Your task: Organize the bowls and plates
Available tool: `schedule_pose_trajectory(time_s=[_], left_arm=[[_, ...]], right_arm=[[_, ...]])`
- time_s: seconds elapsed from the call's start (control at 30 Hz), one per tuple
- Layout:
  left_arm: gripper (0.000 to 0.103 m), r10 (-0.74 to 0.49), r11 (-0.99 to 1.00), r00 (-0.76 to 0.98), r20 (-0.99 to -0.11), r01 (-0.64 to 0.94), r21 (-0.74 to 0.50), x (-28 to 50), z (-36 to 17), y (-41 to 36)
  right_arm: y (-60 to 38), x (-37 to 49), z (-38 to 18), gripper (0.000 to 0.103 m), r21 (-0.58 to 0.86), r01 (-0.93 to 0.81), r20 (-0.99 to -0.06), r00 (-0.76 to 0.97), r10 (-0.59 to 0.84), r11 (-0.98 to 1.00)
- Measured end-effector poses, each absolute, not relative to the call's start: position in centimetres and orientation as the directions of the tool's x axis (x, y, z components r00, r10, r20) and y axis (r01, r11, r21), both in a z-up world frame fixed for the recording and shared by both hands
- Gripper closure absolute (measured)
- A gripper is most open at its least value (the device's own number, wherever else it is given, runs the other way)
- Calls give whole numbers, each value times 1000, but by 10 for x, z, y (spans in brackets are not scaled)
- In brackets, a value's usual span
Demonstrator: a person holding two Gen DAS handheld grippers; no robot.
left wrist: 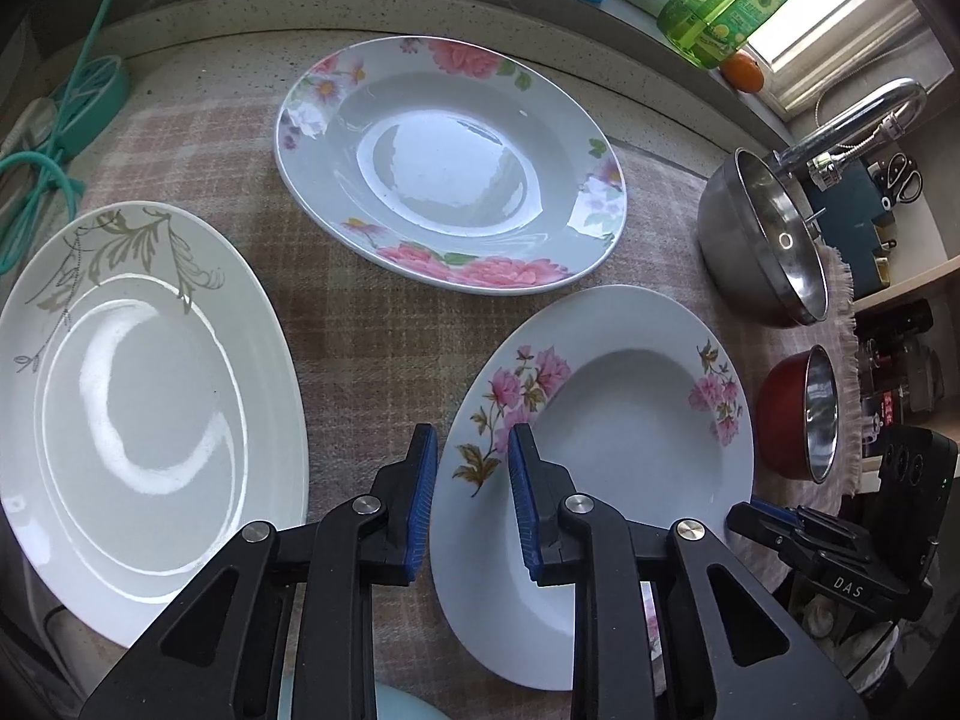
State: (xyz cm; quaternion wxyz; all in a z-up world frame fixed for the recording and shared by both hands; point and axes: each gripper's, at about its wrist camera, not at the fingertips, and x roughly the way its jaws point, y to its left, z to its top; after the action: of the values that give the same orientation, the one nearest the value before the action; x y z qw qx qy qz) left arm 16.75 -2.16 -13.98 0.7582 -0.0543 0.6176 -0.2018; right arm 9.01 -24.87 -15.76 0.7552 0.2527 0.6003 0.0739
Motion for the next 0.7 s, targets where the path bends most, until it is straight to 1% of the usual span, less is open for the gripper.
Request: schedule_pose_trajectory(time_s=[0.07,0.7], left_arm=[[81,-370,913,150,-917,243,-329,168,-142,-23],[81,-324,920,132,-937,276,-279,144,-138,-38]], right_arm=[[-246,91,-158,82,477,183,-866,265,424,860],[-250,88,-155,81,434,166,-890,235,391,886]])
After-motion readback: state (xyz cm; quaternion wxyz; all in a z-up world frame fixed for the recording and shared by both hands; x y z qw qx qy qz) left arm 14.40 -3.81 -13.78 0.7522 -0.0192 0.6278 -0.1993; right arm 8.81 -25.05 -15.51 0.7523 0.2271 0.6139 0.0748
